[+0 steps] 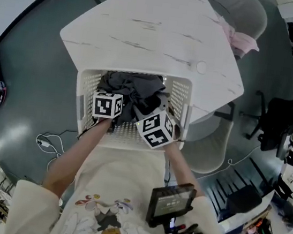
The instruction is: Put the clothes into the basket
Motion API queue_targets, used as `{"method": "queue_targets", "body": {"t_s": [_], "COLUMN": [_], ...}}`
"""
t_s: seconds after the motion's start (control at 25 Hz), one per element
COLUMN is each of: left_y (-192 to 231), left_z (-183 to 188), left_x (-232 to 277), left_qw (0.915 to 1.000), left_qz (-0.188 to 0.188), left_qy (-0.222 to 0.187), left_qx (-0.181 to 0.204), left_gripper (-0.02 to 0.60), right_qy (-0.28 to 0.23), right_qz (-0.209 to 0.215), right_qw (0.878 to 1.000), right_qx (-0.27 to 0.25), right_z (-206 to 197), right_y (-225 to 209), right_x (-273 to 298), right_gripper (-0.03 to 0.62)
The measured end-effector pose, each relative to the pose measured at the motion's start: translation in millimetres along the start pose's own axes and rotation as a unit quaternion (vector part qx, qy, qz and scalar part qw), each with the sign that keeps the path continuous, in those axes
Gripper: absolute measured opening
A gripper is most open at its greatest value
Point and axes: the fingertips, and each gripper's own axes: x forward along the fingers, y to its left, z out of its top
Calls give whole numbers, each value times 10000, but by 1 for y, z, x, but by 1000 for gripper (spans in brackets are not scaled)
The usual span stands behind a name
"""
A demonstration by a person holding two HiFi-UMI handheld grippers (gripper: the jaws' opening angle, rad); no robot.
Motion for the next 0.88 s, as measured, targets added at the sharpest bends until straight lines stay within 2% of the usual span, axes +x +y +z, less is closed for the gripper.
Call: {"method": "queue_targets", "body": {"t_s": [0.08, 0.2, 0.32, 0.44, 0.56, 0.68, 0.8, 0.88], "left_y": [0, -6, -17, -31, -38, -40, -45, -44], "left_z": [0, 2, 14, 26, 35, 33, 30, 27], "left_x": [-1, -16, -46, -78, -101, -115, -123, -119], "left_qw": [10000, 9997, 9983, 9962, 9937, 9926, 9911, 9919], "left_qz": [-1, 100, 163, -24, -270, -392, -329, -298], "left_qy": [19, -40, -361, -751, -1028, -1096, -1186, -1145], "left_qx": [8, 206, 437, 432, 354, 361, 512, 453], "left_gripper": [393, 393, 393, 394, 394, 394, 393, 393], "right_qy": [-163, -385, -683, -733, -818, -782, -726, -775], "right_qz": [-40, -307, -318, -321, -253, -238, -351, -372], "right_qw": [9999, 9984, 9955, 9930, 9936, 9948, 9947, 9946], "right_qx": [21, -266, -571, -865, -730, -600, -641, -582], "right_z": [9, 27, 47, 52, 53, 51, 50, 52], "right_y": [-1, -1, 7, 10, 5, 1, -3, -5], "right_x": [-9, -28, -38, -37, -36, -34, -32, -31], "right_gripper": [293, 277, 272, 272, 272, 263, 221, 180]}}
